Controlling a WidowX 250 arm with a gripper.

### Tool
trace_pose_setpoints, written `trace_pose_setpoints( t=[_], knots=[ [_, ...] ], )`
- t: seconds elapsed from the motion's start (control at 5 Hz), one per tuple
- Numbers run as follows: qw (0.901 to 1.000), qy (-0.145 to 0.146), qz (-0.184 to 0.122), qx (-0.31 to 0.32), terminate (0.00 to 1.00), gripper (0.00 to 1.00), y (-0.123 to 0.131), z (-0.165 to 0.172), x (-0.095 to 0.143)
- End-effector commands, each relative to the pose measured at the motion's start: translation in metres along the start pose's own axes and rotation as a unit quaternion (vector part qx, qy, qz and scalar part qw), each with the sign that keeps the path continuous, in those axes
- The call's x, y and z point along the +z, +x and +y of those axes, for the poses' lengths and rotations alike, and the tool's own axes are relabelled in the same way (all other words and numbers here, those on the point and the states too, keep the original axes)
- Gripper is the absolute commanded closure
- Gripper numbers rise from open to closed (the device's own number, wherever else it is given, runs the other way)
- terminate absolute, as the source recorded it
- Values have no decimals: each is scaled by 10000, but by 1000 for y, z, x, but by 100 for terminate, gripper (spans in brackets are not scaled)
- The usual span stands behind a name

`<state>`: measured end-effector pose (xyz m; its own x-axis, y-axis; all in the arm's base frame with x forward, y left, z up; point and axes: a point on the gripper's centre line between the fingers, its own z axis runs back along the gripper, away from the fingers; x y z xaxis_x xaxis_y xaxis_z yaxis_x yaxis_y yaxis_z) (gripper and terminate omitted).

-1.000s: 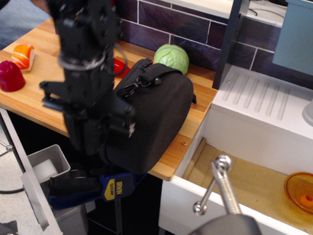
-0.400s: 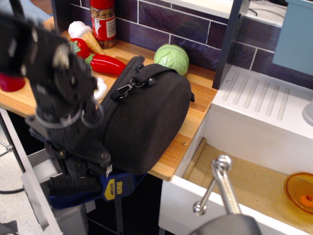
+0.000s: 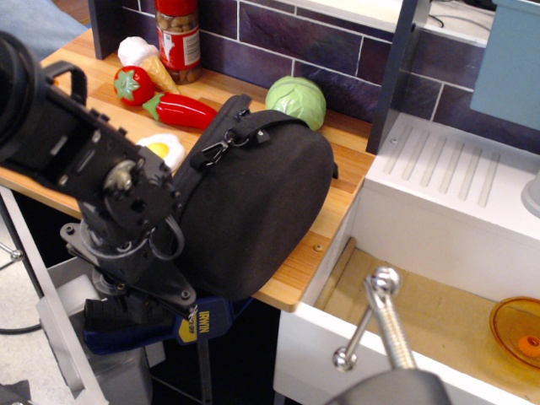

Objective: Zip zipper bag

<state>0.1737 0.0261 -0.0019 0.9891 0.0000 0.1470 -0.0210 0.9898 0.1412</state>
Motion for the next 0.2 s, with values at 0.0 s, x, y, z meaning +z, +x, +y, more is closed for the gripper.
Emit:
trace_pose_setpoints(
  t=[0.0],
  knots=[
    [9989,208,397,154,100,100,-12,8,-23]
  ],
)
